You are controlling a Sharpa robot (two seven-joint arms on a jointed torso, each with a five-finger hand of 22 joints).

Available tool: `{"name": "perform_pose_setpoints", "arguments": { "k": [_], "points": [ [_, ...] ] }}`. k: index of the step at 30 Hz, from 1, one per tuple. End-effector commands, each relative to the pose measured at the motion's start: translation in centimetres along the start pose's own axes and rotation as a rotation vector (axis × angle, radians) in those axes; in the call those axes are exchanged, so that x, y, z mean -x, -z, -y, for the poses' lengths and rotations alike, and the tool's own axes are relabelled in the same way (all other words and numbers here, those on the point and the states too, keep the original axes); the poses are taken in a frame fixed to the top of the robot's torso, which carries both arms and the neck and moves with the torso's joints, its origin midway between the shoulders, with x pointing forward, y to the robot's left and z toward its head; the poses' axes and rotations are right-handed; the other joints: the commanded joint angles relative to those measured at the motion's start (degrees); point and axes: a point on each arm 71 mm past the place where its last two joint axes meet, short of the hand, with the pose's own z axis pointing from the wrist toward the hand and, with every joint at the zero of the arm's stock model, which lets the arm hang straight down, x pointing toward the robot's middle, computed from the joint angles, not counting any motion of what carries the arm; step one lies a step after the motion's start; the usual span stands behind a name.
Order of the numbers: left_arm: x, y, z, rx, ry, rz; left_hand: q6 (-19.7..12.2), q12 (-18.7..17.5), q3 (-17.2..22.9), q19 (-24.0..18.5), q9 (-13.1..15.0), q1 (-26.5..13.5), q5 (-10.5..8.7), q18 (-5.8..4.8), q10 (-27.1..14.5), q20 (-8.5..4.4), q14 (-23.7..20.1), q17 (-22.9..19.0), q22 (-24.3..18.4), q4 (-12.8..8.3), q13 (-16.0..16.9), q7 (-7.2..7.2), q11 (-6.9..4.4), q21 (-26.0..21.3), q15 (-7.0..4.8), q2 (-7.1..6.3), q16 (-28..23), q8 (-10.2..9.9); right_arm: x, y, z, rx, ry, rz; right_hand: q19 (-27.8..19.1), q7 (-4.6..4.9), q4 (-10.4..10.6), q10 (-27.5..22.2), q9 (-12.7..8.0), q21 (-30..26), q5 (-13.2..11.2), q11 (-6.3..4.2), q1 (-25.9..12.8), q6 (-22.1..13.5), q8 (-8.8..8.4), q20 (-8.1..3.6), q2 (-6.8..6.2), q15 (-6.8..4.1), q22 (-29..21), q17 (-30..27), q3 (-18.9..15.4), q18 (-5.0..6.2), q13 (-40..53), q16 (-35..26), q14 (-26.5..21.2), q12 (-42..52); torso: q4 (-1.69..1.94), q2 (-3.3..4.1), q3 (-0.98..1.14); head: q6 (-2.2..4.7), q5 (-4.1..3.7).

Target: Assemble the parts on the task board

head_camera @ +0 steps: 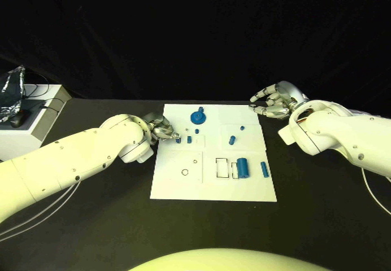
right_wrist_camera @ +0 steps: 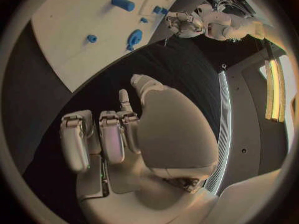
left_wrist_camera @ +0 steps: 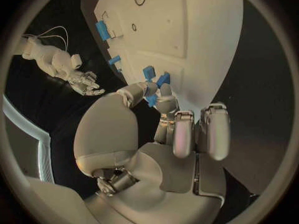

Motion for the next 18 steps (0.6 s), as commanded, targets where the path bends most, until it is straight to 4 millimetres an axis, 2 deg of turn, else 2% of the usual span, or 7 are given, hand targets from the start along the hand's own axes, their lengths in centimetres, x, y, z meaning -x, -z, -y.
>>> {"name": "perform_pose_setpoints", "arguments": {
  "k": [1,18],
  "points": [
    [-0.51,-0.04,-0.38,0.023,-0.012,-0.047,-0.55,-0.55,2.42,-0.54,0.02,1.49,-0.23,-0.33,-0.56,-0.11,5.85,15.10,3.61,-2.52,-0.30,-0.05,-0.05,-0.27,-0.26,0.73,0.19,-0.27,-0.08,0.03,-0.06,0.010,0.009,-0.009,5.96,0.06,-0.03,3.69,0.07,0.26,0.22,-0.34,-0.55,-0.39,0.34,-0.56,-0.23,-0.35,14.98,12.58,0.27,0.03,12.99,-0.35,5.23,-0.30,-0.02,0.01,0.00,0.02,0.01],
    [-0.57,-0.06,-0.46,0.031,-0.002,-0.057,-0.98,-1.67,0.42,-0.92,0.25,0.65,-0.24,-0.19,-1.25,-0.21,5.85,15.10,3.01,-0.77,-1.43,-0.63,-0.34,-0.66,-0.46,0.02,0.19,-0.41,-0.03,0.05,-0.02,0.010,0.009,-0.007,5.93,0.07,-0.16,3.60,0.12,0.20,0.24,-0.34,-0.78,-0.55,0.51,-0.58,-0.43,-0.36,14.94,12.49,0.68,0.05,12.90,-0.38,5.21,-0.39,-0.02,0.04,0.02,0.05,-0.06]
  ]
}}
